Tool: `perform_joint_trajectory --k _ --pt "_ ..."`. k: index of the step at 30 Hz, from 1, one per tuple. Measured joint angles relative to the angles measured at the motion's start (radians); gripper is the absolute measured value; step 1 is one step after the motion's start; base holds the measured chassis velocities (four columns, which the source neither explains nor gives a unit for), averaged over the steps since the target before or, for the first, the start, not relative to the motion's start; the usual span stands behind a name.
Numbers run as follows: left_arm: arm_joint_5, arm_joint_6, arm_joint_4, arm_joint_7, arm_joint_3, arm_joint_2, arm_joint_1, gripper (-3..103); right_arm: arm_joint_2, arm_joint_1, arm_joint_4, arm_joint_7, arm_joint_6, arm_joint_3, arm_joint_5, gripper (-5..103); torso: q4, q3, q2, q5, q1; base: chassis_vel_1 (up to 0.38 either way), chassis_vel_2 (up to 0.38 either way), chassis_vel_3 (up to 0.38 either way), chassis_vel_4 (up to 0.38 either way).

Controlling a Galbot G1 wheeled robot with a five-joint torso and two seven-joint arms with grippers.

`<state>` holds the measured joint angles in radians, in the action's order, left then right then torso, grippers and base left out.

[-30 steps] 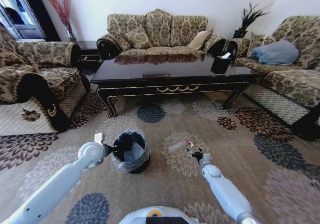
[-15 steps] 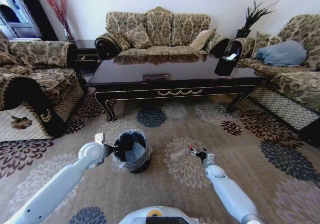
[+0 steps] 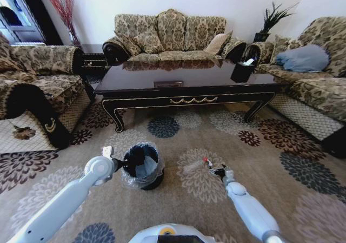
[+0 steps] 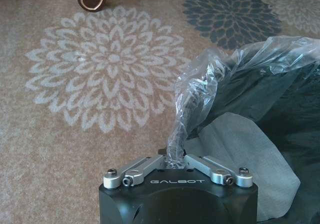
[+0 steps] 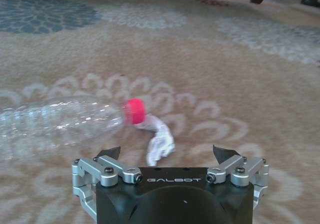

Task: Move to the front of the table and pick up the trash from the floor, then place it into the trash bin.

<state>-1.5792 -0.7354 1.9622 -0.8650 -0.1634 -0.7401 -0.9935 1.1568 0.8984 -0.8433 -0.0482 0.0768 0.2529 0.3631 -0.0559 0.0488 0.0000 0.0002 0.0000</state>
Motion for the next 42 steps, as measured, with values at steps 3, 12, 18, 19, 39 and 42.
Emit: perform_joint_trajectory --k 3,12,18,19,39,42 --pt "0.000 0.000 -0.001 0.002 -0.003 0.001 0.000 0 0.019 -0.022 0.039 -0.004 0.013 -0.005 0.000 100 -0.0001 0.000 0.000 -0.0004 0.000 0.000 0.000 0.000 0.000" --pt "0.006 0.000 -0.014 0.006 0.007 -0.009 0.012 0 0.026 -0.092 0.136 -0.021 0.054 -0.006 0.034 103 -0.0003 0.000 0.000 -0.0004 0.000 0.000 0.000 0.000 0.000" --pt "0.007 0.000 -0.016 0.005 0.008 -0.011 0.016 0 0.028 -0.102 0.162 -0.032 0.064 -0.007 0.037 83 -0.0003 0.000 0.000 -0.0004 0.000 0.000 0.000 0.000 0.000" --pt "0.007 0.000 -0.017 0.005 0.008 -0.011 0.017 0 0.029 -0.102 0.164 -0.033 0.064 -0.008 0.037 83 -0.0003 0.000 0.000 -0.0003 0.000 0.000 0.000 0.000 0.000" --pt "0.005 0.000 -0.007 -0.001 0.003 -0.010 0.017 0 0.030 -0.080 0.138 -0.037 0.063 0.003 0.034 13 -0.0003 0.000 0.000 -0.0003 0.000 0.000 0.000 0.000 0.000" --pt "0.006 0.000 -0.007 -0.001 0.002 -0.010 0.016 0 0.021 -0.063 0.115 -0.037 0.058 0.005 0.036 1 -0.0002 0.000 0.000 -0.0001 0.000 0.000 0.000 0.000 0.000"
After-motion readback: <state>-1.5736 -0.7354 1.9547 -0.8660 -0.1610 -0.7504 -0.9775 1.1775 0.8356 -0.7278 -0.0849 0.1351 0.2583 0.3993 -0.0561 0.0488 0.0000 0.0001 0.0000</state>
